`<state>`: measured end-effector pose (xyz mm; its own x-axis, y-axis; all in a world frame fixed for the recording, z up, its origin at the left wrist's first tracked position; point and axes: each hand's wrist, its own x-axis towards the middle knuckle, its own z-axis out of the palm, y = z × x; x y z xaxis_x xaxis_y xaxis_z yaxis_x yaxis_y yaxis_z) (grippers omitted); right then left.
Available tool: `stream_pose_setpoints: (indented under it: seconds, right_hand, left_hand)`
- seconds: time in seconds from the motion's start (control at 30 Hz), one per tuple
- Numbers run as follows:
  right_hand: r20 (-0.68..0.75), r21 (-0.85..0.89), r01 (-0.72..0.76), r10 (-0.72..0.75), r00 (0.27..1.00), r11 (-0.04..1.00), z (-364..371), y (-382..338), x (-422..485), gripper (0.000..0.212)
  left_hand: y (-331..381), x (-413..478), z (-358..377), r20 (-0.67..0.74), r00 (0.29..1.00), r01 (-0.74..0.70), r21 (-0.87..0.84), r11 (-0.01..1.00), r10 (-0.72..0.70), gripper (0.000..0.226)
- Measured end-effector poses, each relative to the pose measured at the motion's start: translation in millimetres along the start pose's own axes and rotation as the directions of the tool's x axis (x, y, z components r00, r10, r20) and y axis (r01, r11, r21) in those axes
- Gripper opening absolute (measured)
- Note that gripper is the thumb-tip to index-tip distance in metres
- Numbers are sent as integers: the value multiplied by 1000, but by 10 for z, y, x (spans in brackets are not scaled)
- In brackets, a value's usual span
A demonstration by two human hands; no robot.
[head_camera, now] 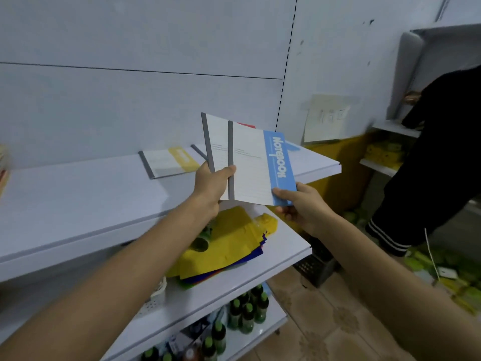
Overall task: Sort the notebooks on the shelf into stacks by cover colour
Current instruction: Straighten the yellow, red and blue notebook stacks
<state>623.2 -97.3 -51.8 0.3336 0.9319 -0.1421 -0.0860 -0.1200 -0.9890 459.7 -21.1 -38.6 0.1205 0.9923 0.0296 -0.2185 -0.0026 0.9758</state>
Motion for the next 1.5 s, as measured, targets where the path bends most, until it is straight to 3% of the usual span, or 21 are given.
stream_pose_setpoints:
  seconds: [0.2, 0.4, 0.93, 1.13, 1.23, 1.37, 1.43, 1.5]
  right_hand:
    - [-130, 5, 34, -33, 991, 999, -59, -306, 828, 35]
    - [-288, -24, 19, -25, 957, 1000, -313, -522, 1659, 37]
    - [-176, -187, -126, 93, 980, 974, -745, -626, 3396, 36]
    - [-281, -485, -89, -58, 958, 870, -953, -581, 3819, 42]
    - [-322, -626, -76, -169, 932, 776, -1027, -497, 3889, 49]
    - [-296, -725, -48, -249, 922, 687, -1025, -419, 3893, 46]
    - [-293, -753, -57, -256, 921, 656, -1044, -398, 3886, 46]
    - [-298, -744, -61, -249, 921, 665, -1063, -378, 3884, 48]
  left_hand:
    - [19, 830, 135, -38, 995, 90, -98, 991, -94, 21]
    - [10, 1382, 62, -85, 987, 125, -86, 988, -133, 24]
    - [-87, 1976, -35, -334, 935, 114, -29, 993, -117, 21]
    - [-167, 2073, 118, -375, 920, 115, -13, 993, -111, 23]
    - [-233, 2184, 217, -368, 927, 122, 109, 987, -74, 39]
    - [-323, 2413, 225, -382, 923, 135, 444, 886, 51, 72]
    - [-392, 2489, 208, -331, 937, 122, 610, 783, 111, 74]
    - [-469, 2494, 198, -275, 941, 114, 809, 576, 199, 72]
